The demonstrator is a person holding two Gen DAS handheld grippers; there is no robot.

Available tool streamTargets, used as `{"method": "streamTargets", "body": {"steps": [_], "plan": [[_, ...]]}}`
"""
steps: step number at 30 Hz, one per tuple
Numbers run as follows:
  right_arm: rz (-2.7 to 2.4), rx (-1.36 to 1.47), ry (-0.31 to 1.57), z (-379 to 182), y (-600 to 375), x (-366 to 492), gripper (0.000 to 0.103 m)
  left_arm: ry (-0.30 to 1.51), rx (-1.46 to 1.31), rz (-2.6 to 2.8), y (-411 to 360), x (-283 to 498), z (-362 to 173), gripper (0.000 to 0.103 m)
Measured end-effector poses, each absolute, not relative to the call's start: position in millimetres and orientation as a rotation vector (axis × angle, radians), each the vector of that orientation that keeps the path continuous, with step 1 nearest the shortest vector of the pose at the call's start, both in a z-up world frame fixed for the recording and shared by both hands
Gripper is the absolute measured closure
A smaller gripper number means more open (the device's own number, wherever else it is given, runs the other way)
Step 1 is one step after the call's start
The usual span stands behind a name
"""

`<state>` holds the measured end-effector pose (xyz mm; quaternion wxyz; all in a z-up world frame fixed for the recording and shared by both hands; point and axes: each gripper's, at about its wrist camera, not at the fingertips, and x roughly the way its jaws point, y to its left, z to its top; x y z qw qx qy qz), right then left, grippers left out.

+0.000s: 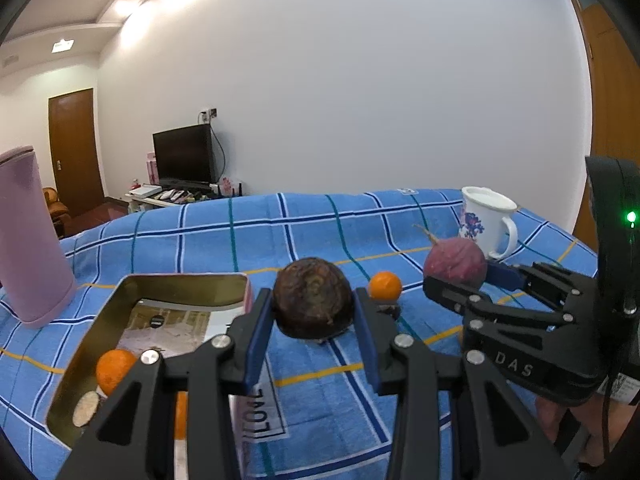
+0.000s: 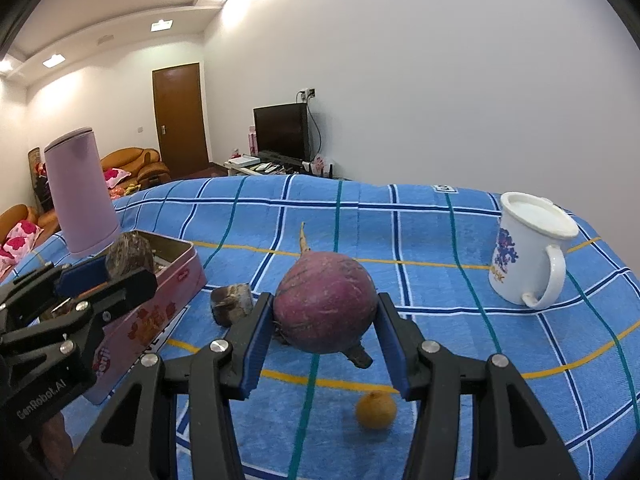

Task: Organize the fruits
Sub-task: 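Carry the dark root and the purple beet toward the tin with both grippers, then lower the dark root into the tin and open the left gripper while the right releases the beet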

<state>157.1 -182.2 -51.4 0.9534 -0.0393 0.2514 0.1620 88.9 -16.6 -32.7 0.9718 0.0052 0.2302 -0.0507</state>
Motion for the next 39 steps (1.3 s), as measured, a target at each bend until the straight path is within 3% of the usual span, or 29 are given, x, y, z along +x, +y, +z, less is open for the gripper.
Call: {"method": "streamTargets", "body": {"steps": [39], "plan": [[0.649, -0.165, 0.584, -40.7, -48.2, 133.0, 0.051, 0.481, -0.100, 0.185, 130.6, 45.0, -28.2, 0.062]]}}
